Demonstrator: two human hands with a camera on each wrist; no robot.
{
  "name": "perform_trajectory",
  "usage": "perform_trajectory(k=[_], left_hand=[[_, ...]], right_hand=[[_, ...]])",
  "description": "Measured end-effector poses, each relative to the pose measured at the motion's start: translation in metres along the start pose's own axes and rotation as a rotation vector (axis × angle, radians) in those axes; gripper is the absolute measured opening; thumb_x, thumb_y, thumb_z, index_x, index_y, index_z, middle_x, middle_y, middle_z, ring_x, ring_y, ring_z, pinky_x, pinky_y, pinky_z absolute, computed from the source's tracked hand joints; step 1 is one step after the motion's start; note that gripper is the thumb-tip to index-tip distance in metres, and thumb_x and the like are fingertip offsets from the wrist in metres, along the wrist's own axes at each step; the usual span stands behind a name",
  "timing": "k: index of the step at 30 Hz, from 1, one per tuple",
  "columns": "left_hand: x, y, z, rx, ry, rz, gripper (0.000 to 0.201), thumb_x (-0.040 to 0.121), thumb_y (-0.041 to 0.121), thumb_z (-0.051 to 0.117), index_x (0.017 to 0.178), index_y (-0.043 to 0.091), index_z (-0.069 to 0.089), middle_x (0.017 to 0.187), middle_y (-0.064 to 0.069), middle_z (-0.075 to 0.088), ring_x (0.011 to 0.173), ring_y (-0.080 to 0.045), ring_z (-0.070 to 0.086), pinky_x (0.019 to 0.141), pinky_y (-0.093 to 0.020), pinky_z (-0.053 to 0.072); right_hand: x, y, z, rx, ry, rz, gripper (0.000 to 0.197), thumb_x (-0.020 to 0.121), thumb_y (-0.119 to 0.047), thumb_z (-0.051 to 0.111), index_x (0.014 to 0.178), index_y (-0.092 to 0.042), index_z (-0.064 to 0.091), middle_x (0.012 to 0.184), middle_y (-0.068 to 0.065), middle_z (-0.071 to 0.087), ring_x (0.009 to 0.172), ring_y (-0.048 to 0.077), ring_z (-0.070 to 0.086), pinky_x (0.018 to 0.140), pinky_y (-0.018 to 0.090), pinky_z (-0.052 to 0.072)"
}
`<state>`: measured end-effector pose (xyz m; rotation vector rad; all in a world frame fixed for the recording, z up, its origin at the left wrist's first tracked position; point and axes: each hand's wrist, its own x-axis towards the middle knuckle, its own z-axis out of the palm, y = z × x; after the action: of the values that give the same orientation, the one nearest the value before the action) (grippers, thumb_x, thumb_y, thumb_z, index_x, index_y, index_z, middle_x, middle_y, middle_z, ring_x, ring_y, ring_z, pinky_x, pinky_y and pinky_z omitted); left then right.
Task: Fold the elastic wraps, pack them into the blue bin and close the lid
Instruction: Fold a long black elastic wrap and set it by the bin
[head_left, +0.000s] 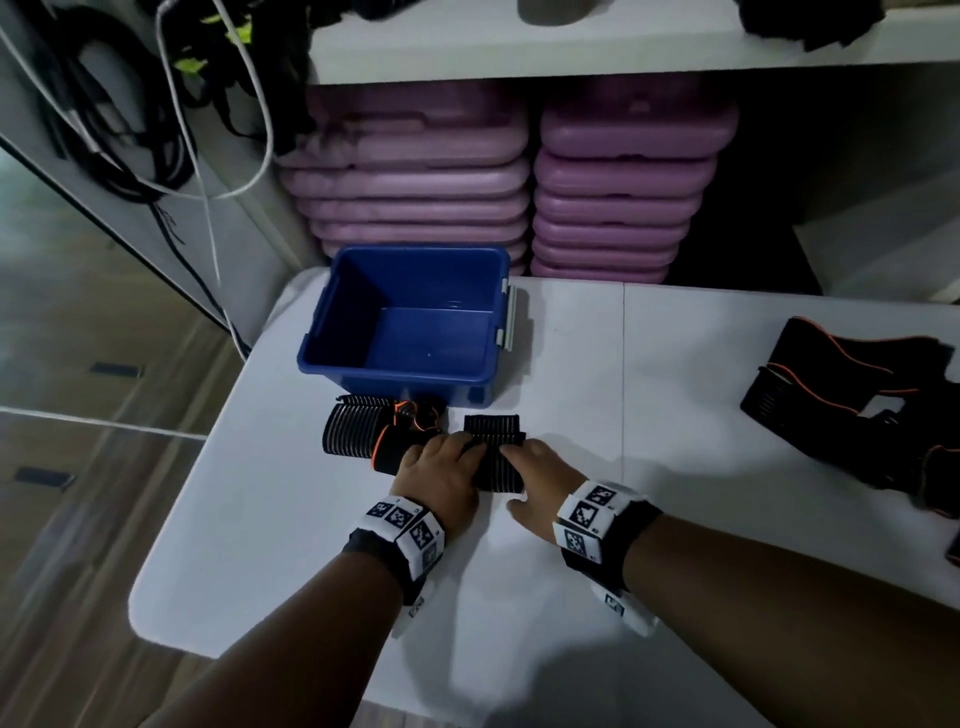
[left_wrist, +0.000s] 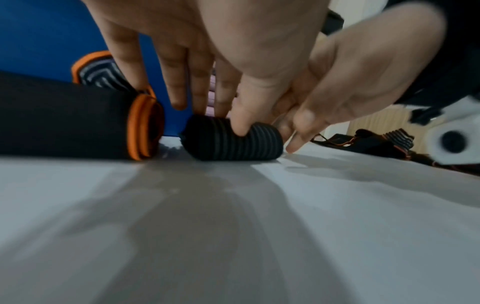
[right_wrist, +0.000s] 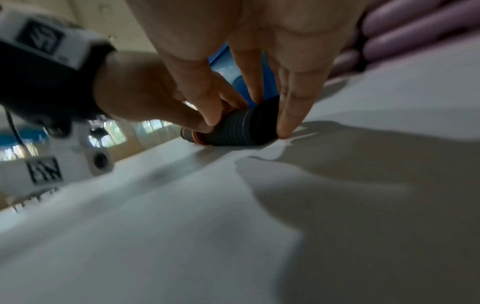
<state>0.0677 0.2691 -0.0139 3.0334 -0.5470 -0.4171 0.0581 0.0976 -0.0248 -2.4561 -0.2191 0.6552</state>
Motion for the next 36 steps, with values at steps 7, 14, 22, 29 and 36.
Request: perform_trajectory(k=[7,14,22,29,36], left_hand=[[-0.009,-0.063,-0.019,0.010,0.074,-0.074,0.043,0.081,0.035,0.061,0.123,0.030,0.054,0.126,0.004,0.050,0.117,-0.023,0.048,0.101,-0.042,0.037],[0.002,-0.080,-0.010,0.056,0.016,-0.028,0.059,0.083,0.039,0.056,0.138,0.035,0.037,0.139,0.006,0.042,0.127,-0.022,0.039,0.106,-0.043,0.033],[-0.002,-0.089,-0.004,-0.023,0.076,-0.021,0.056,0.076,0.043,0.064,0.127,0.027,0.049,0.122,0.004,0.059,0.113,-0.023,0.056,0.095,-0.043,0.043],[-0.003,-0.114,-0.014,-0.163,0.138,-0.058,0.061,0.075,0.050,0.059,0.130,0.029,0.040,0.135,0.008,0.048,0.128,-0.016,0.043,0.112,-0.039,0.028],[0.011,-0.157,-0.016,-0.028,-0.060,-0.040,0.091,0.067,0.073,0.054,0.146,0.043,0.022,0.154,0.015,0.028,0.144,-0.016,0.023,0.115,-0.045,0.022]], right_hand=[[0.024,-0.012,-0.001,-0.015,0.042,0.070,0.061,0.085,-0.013,0.057,0.142,-0.023,0.037,0.133,0.010,0.041,0.121,0.029,0.047,0.103,0.036,0.043],[0.028,-0.025,0.014,0.041,0.151,0.092,0.057,0.086,-0.017,0.057,0.140,-0.021,0.040,0.128,0.010,0.043,0.113,0.026,0.051,0.096,0.031,0.045],[0.030,-0.023,0.014,0.002,0.128,0.073,0.058,0.084,-0.014,0.061,0.139,-0.021,0.042,0.129,0.007,0.043,0.111,0.026,0.053,0.090,0.032,0.047],[0.033,-0.023,0.012,-0.004,0.070,0.094,0.064,0.085,-0.016,0.061,0.144,-0.019,0.037,0.131,0.009,0.040,0.116,0.026,0.051,0.095,0.033,0.047],[0.031,-0.029,0.018,-0.013,0.082,0.143,0.073,0.089,-0.030,0.060,0.152,-0.025,0.022,0.135,0.007,0.037,0.118,0.025,0.049,0.098,0.033,0.045]])
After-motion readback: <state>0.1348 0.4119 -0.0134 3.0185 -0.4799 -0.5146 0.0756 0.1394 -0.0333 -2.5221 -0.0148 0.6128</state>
